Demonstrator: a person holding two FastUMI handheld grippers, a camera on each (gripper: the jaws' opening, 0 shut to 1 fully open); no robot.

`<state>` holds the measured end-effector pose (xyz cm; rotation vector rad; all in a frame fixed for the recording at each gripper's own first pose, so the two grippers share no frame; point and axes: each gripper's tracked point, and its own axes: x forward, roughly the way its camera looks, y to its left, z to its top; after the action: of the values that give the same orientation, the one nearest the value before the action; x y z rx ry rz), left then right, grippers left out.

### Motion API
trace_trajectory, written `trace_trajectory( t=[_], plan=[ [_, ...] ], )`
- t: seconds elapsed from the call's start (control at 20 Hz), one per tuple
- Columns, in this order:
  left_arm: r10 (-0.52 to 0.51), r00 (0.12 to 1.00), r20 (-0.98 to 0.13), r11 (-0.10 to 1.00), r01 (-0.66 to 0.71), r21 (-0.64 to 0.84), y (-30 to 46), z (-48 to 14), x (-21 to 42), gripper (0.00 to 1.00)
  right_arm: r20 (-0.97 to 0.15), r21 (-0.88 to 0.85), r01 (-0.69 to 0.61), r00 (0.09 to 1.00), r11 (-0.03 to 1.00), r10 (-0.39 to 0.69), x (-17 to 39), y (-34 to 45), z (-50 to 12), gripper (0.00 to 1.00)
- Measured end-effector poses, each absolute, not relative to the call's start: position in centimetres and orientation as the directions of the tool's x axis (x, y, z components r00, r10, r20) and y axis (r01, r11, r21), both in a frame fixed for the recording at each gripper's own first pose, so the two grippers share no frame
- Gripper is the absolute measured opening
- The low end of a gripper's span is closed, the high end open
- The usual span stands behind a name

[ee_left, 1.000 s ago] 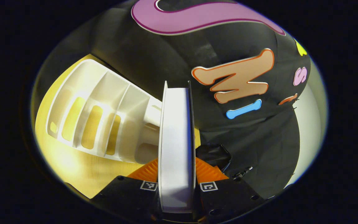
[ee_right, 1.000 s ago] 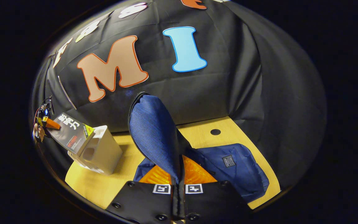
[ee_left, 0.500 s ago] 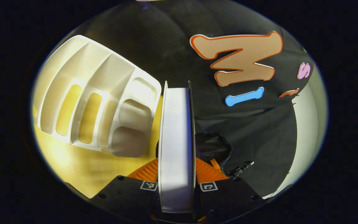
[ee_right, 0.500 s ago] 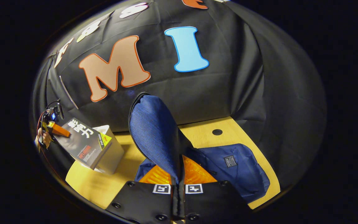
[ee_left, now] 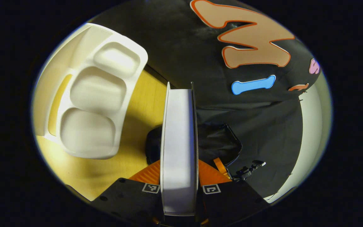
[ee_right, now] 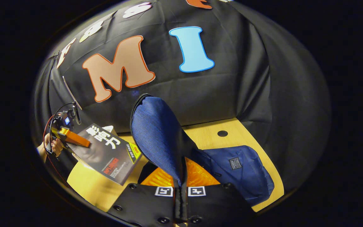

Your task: Open the schoolbag, grab two books from the bookshelf and put them into the schoolbag.

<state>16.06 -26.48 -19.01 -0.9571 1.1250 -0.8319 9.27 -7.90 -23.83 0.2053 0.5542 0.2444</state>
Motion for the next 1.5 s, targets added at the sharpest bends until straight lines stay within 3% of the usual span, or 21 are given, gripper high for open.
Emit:
trace_trajectory(
  t=[1.5],
  plan=[
    [-0.956,0.067,-0.284,0.275,-0.126,-0.953,-48.8,-25.2,11.3,0.36,-0.445,0.325,-0.186,0.835,0.927,0.323,9.8,-9.0,-22.1,0.05]
  ],
)
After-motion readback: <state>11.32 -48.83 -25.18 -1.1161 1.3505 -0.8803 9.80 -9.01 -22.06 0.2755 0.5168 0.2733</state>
